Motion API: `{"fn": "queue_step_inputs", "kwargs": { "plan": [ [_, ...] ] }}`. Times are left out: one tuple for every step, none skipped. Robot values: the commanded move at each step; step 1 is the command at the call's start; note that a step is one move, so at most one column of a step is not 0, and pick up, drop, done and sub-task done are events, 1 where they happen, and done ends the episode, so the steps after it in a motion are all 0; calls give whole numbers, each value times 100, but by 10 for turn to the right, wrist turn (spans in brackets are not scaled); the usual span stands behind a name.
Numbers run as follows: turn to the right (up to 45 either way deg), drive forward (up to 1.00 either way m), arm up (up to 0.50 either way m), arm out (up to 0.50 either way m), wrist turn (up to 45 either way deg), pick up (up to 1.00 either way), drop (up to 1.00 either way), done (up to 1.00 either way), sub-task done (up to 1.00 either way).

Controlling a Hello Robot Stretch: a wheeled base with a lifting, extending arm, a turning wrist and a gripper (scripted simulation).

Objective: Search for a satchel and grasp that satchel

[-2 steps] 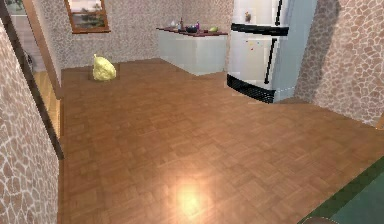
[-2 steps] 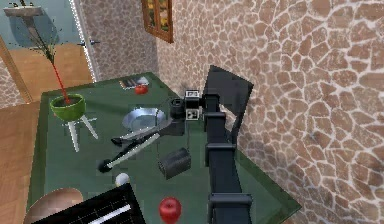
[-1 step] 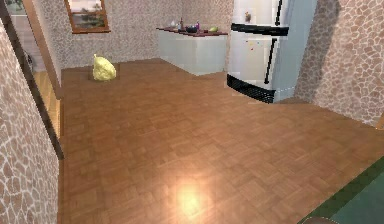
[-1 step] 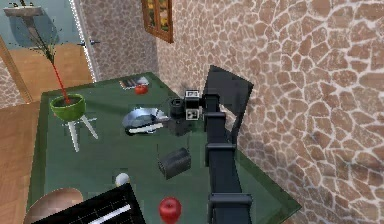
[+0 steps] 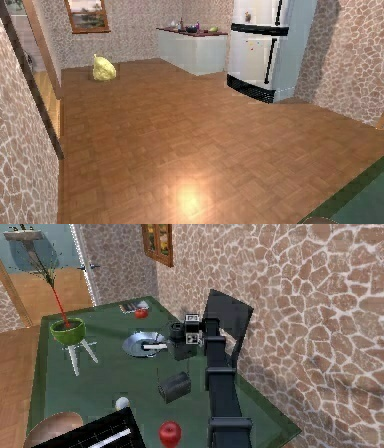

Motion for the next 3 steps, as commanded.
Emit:
{"fn": "queue_step_inputs", "kwargs": {
  "plan": [
    [0,0,0,0,0,100,0,0,0],
    [0,0,10,0,0,0,0,0,0],
    [0,0,0,0,0,0,0,100,0]
  ]
}}
